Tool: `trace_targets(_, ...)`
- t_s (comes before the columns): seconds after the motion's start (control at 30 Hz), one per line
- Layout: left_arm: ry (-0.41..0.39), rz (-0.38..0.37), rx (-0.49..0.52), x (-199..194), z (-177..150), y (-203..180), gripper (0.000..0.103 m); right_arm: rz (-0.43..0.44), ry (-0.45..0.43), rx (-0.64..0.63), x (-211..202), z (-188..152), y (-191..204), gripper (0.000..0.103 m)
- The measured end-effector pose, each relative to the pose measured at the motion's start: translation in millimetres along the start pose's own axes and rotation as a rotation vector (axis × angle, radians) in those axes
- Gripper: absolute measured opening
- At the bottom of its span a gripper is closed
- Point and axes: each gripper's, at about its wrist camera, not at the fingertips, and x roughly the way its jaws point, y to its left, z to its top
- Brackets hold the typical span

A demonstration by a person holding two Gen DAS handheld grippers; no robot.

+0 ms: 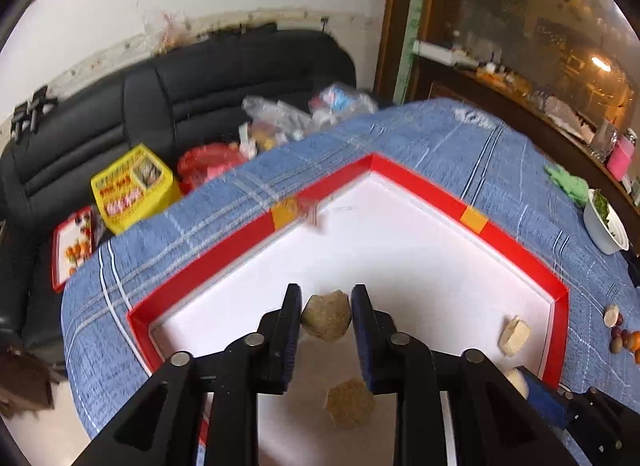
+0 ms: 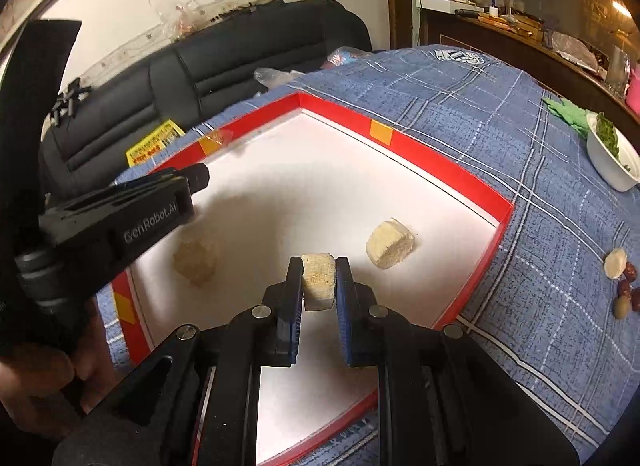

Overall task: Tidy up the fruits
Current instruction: 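Open both tools to drop the cube and lump into the box, then move both open tools back to the snack row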

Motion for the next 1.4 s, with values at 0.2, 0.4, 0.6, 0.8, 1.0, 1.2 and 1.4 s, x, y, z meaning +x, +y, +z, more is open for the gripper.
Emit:
trace_targets(0.2,-0.048,0.028,-0.036,-26.8,-2.8,3.6,0.068,-0.012,-0.008,-0.005,-19.3,-3.6,-2.0,0.037)
trace_targets(0.4,-0.092,-0.021,-0.032,-58.4,-6.4,-7.3,0.069,-0.027,-0.056,0.007,-55.1,-12.2,-11.8,0.04)
trace_targets(0.6,-0.142,-0.077,0.032,-89.5,-16.9,-38.1,0.07,-0.053,-0.09,0.051,-89.2,-31.8,-37.4,0.043)
trace_targets(0.8,-0.168,-0.159,0.129,-111.9,-37.8,-76.6,0.072,-0.096,-0.117,0.133,-122.2,-57.7,-76.6,0.043)
trace_targets(1.0,-0.144,-0.266,0.274,-113.8,-75.1,-118.8,0.072,-0.174,-0.086,0.245,-145.9,-103.5,-133.5,0.048)
trace_targets(1.2,-0.089,-0.328,0.41,-105.4,-107.7,-164.2,0.072,-0.265,-0.086,0.421,-171.8,-151.9,-205.7,0.048)
trace_targets(1.4,-0.056,-0.356,0.48,-95.0,-120.1,-193.5,0.073,-0.343,-0.109,0.607,-187.3,-173.1,-276.0,0.048)
